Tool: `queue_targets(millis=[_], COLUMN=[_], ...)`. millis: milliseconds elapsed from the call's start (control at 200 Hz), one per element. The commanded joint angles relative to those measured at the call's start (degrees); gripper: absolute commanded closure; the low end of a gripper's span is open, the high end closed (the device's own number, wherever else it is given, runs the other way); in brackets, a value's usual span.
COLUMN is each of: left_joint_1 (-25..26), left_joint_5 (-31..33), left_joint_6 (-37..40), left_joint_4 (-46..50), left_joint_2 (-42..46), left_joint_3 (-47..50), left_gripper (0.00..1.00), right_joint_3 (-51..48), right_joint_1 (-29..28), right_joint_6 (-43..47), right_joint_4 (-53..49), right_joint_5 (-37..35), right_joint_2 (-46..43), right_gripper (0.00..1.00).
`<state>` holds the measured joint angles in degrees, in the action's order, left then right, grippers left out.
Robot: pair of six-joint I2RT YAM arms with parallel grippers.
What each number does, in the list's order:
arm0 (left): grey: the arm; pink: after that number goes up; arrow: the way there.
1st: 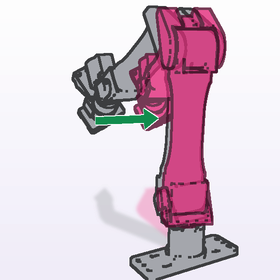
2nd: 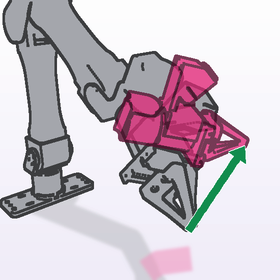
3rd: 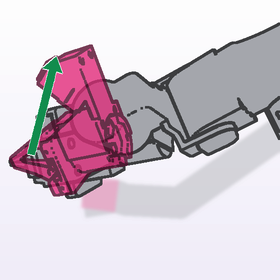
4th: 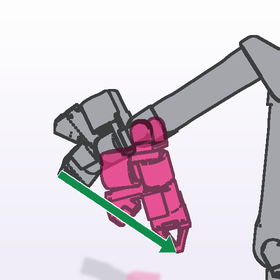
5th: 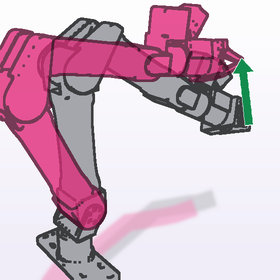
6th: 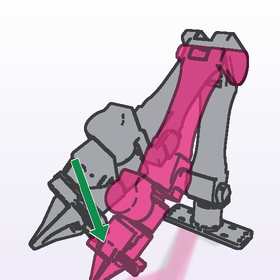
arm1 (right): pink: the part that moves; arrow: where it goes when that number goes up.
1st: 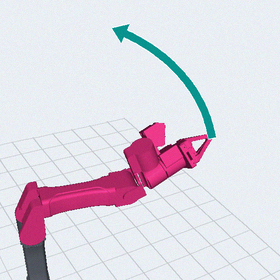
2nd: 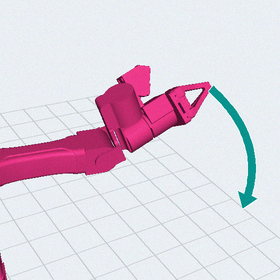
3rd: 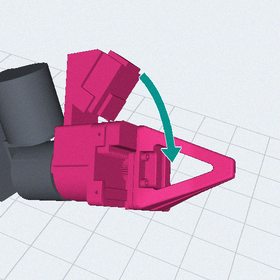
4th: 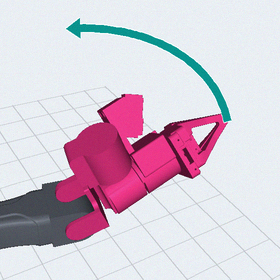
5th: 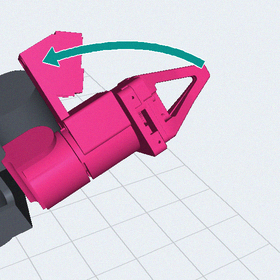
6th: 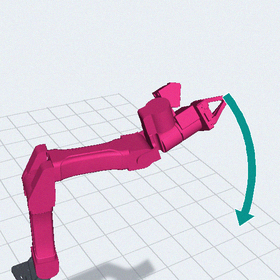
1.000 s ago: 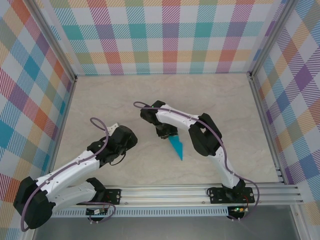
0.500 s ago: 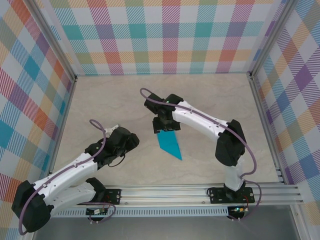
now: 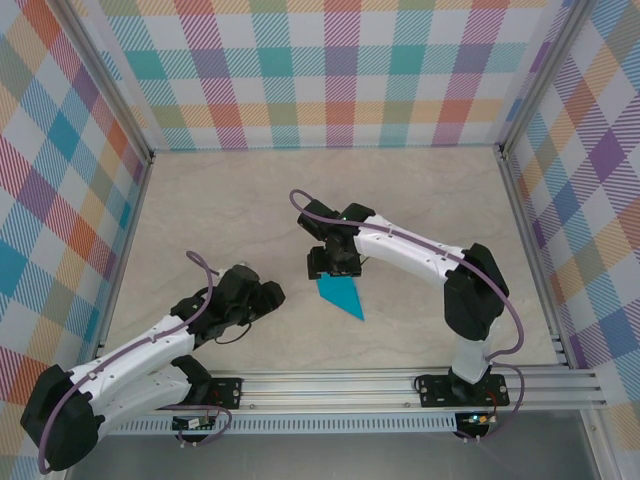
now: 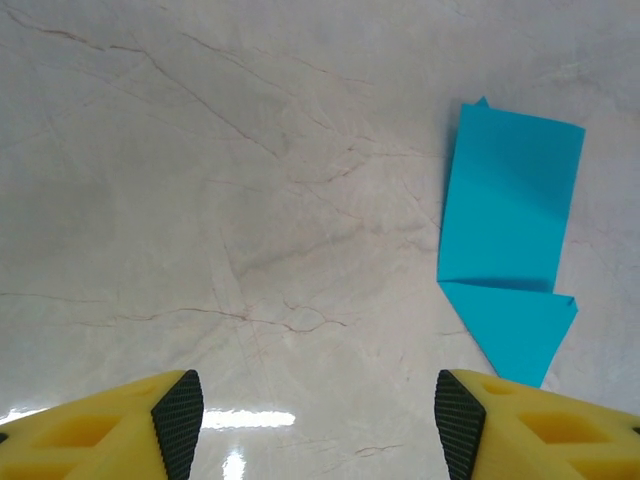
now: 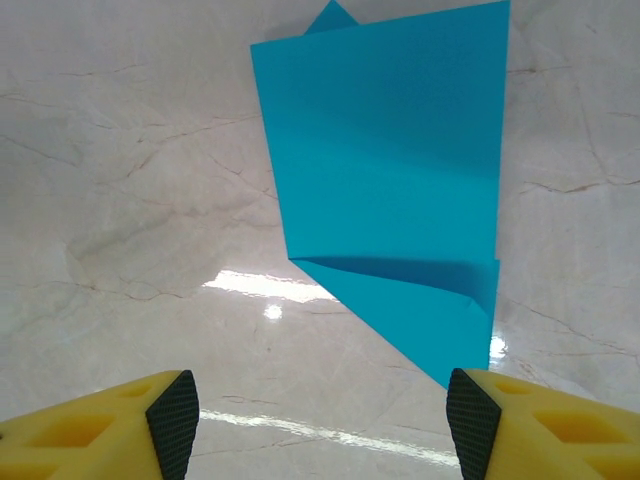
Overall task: Fold a paper plane with a square sheet of paper (pick it up from the middle)
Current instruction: Turn over the paper at the center of the table.
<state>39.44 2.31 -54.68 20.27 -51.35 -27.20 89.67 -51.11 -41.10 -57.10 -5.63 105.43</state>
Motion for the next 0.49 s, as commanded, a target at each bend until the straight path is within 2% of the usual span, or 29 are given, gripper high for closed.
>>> queue_targets(millis=[0, 190, 330, 490], left_joint_1=[-0.86, -0.87, -0.86, -0.84], left_joint_5=[-2.13, -4.62, -4.28, -5.37], left_joint_6=[-0.08, 2.59, 4.74, 4.38], left_joint_4=[-3.84, -5.35, -4.8, -6.68], left_joint_2=[0.32, -3.56, -3.55, -3.78], left_joint_3=[0.24, -2.86, -3.5, -2.33], left_gripper=[0.34, 0.34, 0.34, 0.35], right_joint_3=[-0.15, -0.38, -7.2, -21.94], right_joint_1=[-0.39, -0.4, -0.4, 1.37], right_joint_6=[-0.04, 1.99, 1.31, 0.83], right_joint_4=[1.66, 0.5, 3.94, 12.54], right_joint_5=[2.12, 0.8, -4.09, -8.02], right_joint_2=[-2.14, -2.68, -9.25, -20.94], right_gripper=[0.31, 0.31, 0.35, 0.52])
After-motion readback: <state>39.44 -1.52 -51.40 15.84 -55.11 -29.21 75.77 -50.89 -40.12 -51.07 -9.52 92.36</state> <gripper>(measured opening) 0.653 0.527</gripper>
